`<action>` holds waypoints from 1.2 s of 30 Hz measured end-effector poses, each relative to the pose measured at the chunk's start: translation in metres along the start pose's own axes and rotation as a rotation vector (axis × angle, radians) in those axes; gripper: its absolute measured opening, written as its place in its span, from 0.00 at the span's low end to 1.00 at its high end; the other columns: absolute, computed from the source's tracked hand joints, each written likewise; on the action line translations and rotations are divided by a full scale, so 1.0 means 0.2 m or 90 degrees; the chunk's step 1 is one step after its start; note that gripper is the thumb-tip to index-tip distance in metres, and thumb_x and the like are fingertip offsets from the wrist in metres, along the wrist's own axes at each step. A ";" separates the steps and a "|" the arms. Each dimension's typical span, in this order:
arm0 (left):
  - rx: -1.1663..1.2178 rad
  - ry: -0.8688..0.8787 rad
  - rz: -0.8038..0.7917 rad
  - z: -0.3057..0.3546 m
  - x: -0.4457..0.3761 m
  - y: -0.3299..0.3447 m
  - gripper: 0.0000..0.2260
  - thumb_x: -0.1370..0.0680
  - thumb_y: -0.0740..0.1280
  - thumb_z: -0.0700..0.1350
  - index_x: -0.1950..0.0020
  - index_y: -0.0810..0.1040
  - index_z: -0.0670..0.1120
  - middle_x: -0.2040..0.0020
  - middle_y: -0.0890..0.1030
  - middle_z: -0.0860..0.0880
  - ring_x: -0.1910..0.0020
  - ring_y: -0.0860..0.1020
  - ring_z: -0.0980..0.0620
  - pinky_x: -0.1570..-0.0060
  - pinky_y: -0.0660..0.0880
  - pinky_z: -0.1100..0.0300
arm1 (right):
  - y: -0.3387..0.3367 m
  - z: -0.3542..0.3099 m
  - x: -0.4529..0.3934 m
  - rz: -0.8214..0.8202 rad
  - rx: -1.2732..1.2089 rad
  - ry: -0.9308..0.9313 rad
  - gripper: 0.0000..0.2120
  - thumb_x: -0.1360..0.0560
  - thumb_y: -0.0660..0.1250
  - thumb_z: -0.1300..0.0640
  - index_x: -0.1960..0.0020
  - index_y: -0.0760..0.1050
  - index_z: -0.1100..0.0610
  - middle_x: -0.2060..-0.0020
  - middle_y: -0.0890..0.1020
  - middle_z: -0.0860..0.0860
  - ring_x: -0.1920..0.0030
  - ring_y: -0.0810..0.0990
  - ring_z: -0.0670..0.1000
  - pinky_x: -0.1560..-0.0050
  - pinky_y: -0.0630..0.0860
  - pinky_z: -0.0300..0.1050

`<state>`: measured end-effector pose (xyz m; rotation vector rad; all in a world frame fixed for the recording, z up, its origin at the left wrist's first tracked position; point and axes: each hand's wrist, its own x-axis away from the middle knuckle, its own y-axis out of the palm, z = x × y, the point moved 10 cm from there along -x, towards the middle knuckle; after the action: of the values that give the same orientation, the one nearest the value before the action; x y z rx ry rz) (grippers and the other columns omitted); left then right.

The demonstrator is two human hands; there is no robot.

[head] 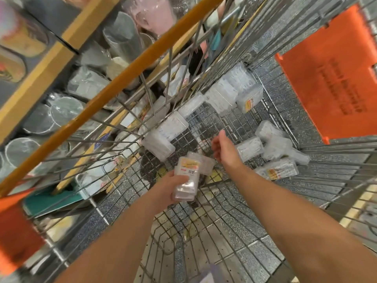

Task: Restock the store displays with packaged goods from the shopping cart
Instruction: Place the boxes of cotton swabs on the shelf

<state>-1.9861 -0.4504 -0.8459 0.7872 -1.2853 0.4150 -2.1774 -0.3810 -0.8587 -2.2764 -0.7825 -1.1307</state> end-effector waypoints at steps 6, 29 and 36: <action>0.035 0.010 0.128 -0.06 -0.02 -0.23 0.21 0.23 0.67 0.33 0.32 0.68 0.43 0.41 0.80 0.40 0.46 0.81 0.38 0.51 0.79 0.45 | 0.03 0.18 0.04 -0.095 0.341 -0.026 0.32 0.31 0.77 0.49 0.32 0.67 0.51 0.42 0.68 0.45 0.43 0.73 0.48 0.47 0.77 0.43; 0.030 0.081 0.135 0.01 -0.07 -0.21 0.34 0.24 0.70 0.35 0.23 0.60 0.54 0.36 0.77 0.42 0.46 0.82 0.39 0.44 0.78 0.37 | 0.12 0.23 0.17 -0.241 -0.280 0.264 0.27 0.19 0.53 0.37 0.38 0.76 0.57 0.59 0.83 0.53 0.68 0.78 0.49 0.76 0.69 0.36; -0.022 0.117 0.154 0.04 -0.07 -0.21 0.35 0.25 0.73 0.41 0.23 0.60 0.55 0.33 0.76 0.45 0.46 0.82 0.43 0.44 0.79 0.40 | 0.02 0.30 0.13 -0.216 0.013 0.289 0.32 0.23 0.51 0.29 0.55 0.81 0.53 0.65 0.80 0.51 0.73 0.71 0.46 0.77 0.57 0.36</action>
<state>-1.9660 -0.4823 -0.8718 0.5524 -1.2152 0.6419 -2.1293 -0.3399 -0.8712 -1.8018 -1.0004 -1.7023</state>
